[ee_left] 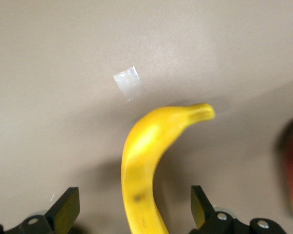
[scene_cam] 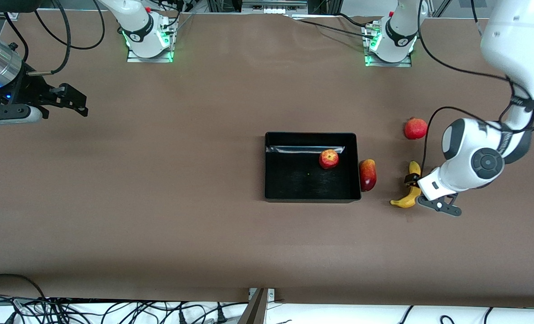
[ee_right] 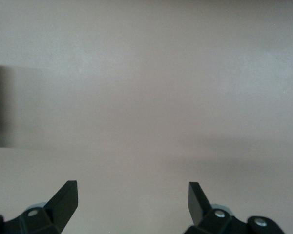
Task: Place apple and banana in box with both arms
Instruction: 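Lower the left gripper onto the yellow banana and grasp it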
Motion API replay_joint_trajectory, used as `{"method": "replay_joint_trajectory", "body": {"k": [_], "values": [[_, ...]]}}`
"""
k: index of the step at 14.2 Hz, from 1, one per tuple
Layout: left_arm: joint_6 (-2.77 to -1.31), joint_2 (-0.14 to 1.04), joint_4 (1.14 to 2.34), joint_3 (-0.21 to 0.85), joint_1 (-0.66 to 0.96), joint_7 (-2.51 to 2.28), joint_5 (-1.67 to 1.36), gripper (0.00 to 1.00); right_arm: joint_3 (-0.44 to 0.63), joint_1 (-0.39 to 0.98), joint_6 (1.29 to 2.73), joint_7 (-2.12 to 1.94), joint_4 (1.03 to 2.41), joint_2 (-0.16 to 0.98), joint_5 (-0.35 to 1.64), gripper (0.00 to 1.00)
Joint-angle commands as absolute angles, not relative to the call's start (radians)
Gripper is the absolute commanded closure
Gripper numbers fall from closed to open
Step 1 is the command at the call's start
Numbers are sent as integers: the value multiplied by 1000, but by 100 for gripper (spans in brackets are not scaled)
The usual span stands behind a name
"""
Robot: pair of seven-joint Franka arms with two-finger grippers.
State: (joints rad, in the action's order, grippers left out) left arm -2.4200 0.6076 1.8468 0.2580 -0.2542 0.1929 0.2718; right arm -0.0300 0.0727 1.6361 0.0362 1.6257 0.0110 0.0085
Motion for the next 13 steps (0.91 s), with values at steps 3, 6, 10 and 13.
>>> {"method": "replay_joint_trajectory", "body": {"k": [3, 6, 10, 13], "values": [[-2556, 594, 1942, 272, -284, 210, 325, 90, -35, 69, 1632, 40, 1609, 14, -2, 0], [-2554, 588, 1937, 273, -290, 218, 325, 100, -35, 69, 1632, 40, 1609, 14, -2, 0], [-2450, 529, 1896, 291, -285, 181, 324, 100, -35, 69, 1632, 40, 1609, 14, -2, 0], [-2204, 468, 1778, 349, -276, 167, 305, 100, -35, 69, 1632, 40, 1609, 14, -2, 0]]}}
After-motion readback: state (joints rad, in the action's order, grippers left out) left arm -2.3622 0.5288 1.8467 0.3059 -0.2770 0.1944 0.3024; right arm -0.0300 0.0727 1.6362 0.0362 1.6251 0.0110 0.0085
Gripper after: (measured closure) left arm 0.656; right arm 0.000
